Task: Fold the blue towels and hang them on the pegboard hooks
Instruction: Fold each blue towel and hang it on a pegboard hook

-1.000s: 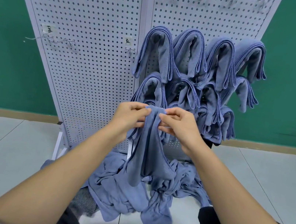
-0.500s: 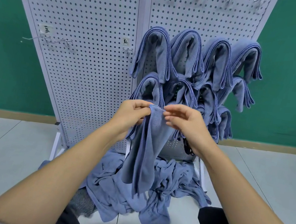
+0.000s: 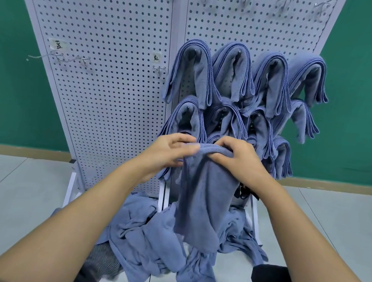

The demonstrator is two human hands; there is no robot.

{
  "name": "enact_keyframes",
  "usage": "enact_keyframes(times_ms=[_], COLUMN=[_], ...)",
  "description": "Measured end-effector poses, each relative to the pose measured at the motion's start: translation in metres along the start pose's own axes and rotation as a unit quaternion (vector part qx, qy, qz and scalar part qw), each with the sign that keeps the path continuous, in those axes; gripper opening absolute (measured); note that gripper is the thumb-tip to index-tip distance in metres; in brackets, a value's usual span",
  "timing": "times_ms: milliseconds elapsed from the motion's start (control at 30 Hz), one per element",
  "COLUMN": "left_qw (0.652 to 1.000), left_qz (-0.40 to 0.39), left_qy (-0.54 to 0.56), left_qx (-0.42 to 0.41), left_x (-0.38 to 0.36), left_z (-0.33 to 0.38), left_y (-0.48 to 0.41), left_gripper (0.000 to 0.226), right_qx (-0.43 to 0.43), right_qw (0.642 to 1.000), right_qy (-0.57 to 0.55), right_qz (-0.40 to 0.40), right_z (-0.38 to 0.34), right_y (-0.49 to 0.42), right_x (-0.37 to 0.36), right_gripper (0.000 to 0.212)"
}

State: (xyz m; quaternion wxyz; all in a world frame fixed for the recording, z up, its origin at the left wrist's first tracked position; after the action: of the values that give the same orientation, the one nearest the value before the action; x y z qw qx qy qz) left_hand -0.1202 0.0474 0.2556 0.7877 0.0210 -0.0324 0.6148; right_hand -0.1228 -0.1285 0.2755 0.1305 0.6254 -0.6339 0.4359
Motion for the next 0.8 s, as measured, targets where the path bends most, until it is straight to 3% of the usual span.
enact_keyframes(times_ms=[100,300,467,567,700,800], left_qw=[0.995,0.993,0.995,0.992,0.994,0.993], left_qz=[0.014,0.052,0.024,0.038,0.059,0.113], left_qy=[-0.094,-0.066,-0.017,-0.045,-0.016,0.001], left_qx=[-0.037,-0.078,-0.090,-0.113,-0.090,-0.031], left_x=[-0.005,-0.008,-0.022,-0.020,-0.020,-0.018], left_z=[-0.010,-0.006,-0.002,-0.001,-0.007,-0.020], left_y=[-0.005,-0.013,-0.015,-0.019,-0.026,-0.030], left_gripper=[0.018,0.018,0.021,0.013,0.012,0.016], right_qx=[0.006,-0.005,-0.038,-0.051,-0.054,-0.073], right_qw=[1.000,0.990,0.994,0.993,0.993,0.996], right_qy=[0.014,0.135,0.105,0.105,0.051,0.016], right_qz=[0.000,-0.044,-0.002,-0.034,-0.091,-0.048], right_z=[-0.001,-0.002,0.002,0.009,0.013,0.011], right_y=[0.001,0.004,0.005,0.005,0.004,0.000], right_x=[0.003,0.016,0.022,0.016,0.009,0.013], right_gripper=[0.009,0.030,0.038,0.040,0.039,0.040])
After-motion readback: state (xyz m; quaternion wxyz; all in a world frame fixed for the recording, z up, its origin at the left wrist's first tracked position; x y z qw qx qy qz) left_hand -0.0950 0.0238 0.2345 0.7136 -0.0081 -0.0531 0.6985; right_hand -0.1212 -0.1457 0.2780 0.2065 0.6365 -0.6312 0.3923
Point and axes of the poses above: each hand's wrist, its own y-axis away from the middle knuckle, its own x-axis out of the back of the hand, z = x × y, the point moved 5 cm from there along -y, towards the middle knuckle, and after that the axes turned 5 degrees about z, right-handed, at the moved point
